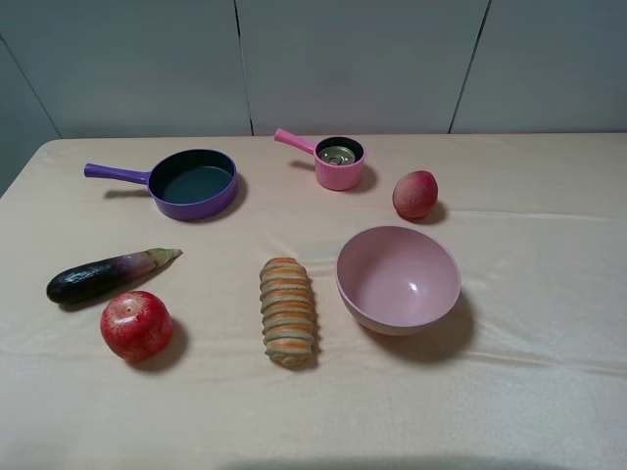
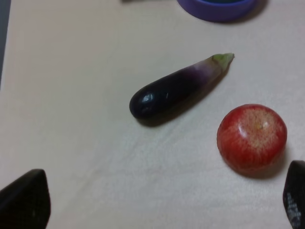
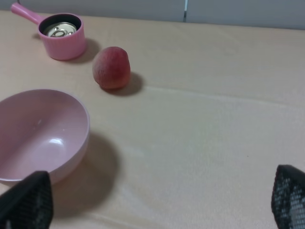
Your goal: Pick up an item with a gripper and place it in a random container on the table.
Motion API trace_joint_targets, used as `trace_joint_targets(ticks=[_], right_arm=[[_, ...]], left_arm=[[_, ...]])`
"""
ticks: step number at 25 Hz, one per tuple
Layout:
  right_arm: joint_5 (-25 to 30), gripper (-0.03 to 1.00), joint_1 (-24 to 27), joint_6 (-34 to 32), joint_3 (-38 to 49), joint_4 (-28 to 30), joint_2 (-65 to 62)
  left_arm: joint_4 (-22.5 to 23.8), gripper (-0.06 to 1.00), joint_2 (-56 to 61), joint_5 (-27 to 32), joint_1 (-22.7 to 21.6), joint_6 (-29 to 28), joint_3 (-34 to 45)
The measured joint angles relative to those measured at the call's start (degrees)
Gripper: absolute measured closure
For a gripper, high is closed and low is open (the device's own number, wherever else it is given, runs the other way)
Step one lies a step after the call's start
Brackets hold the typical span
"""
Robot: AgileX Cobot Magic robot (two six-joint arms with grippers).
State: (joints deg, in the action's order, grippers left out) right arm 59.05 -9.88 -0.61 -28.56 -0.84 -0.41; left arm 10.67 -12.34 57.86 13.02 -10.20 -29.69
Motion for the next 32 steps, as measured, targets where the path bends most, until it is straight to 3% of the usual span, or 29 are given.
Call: trace_joint_targets(ticks=[5,23,32], right_arm=[[0.0,0.27,0.0,0.0,0.0,0.0,0.0],[0.0,0.27,0.0,0.0,0.0,0.0,0.0],[0.0,0.27,0.0,0.0,0.0,0.0,0.0]], left_arm=[[0.0,-0.05,4.1,2.7,-0.7,0.2,1.2],[-2.3,-0.05,12.6,2.7,-4.5,3.5,1.2],[-4.1,-0.05,12.6,2.7,-11.6,5.7,1.2]])
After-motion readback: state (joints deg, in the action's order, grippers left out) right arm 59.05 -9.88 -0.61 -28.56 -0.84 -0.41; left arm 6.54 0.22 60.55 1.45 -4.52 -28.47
